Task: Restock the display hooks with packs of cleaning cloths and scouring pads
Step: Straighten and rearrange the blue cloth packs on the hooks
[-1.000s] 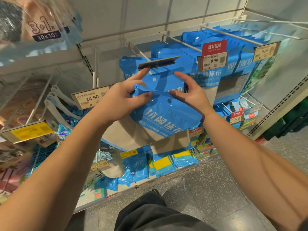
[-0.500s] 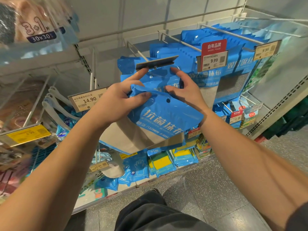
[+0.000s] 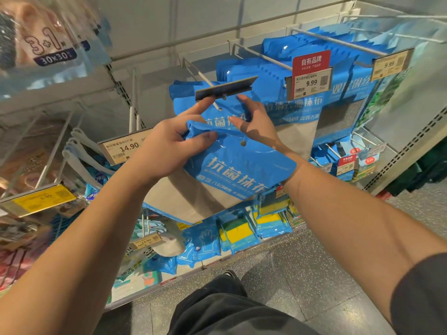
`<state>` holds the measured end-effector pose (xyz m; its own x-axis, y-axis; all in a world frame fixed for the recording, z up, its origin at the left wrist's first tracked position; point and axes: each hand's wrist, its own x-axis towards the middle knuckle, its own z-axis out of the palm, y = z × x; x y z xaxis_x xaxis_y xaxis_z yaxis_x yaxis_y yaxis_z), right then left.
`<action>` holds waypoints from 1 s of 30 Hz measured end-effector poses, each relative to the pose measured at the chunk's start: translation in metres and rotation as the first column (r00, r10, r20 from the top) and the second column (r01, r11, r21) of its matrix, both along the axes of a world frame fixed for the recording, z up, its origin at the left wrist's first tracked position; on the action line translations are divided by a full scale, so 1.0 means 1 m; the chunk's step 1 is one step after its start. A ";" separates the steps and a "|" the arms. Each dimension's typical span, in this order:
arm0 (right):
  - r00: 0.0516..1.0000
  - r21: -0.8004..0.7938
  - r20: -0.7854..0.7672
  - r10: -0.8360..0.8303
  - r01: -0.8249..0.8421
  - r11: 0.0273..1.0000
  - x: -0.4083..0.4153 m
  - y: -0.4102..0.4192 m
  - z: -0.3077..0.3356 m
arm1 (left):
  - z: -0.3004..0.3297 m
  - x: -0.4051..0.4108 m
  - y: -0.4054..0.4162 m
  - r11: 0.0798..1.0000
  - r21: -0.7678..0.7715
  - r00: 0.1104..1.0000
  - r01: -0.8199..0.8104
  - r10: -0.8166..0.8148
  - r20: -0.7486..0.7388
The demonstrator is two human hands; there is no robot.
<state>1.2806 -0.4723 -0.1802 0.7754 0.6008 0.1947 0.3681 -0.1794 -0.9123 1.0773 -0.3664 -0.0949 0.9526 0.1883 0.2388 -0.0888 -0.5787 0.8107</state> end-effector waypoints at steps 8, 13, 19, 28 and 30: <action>0.991 -0.146 0.108 0.081 -0.065 0.987 0.010 0.001 -0.001 | 0.001 -0.002 -0.001 1.000 -0.014 1.000 -0.002 0.002 -0.022; 0.981 0.193 -0.194 0.015 0.023 0.981 -0.001 -0.046 -0.014 | -0.004 0.001 0.001 1.000 -0.007 0.999 -0.030 0.030 -0.032; 0.814 0.547 -0.573 0.092 0.296 0.783 -0.079 -0.118 -0.015 | -0.014 0.003 -0.012 0.989 -0.118 0.995 -0.092 0.097 0.030; 0.976 0.382 -0.130 -0.174 0.211 0.900 -0.112 -0.121 0.009 | -0.029 0.012 -0.042 0.924 -0.255 0.946 -0.284 0.314 0.085; 0.982 0.382 -0.128 -0.139 0.178 0.907 -0.110 -0.120 0.012 | -0.029 0.012 -0.045 0.920 -0.277 0.946 -0.277 0.312 0.089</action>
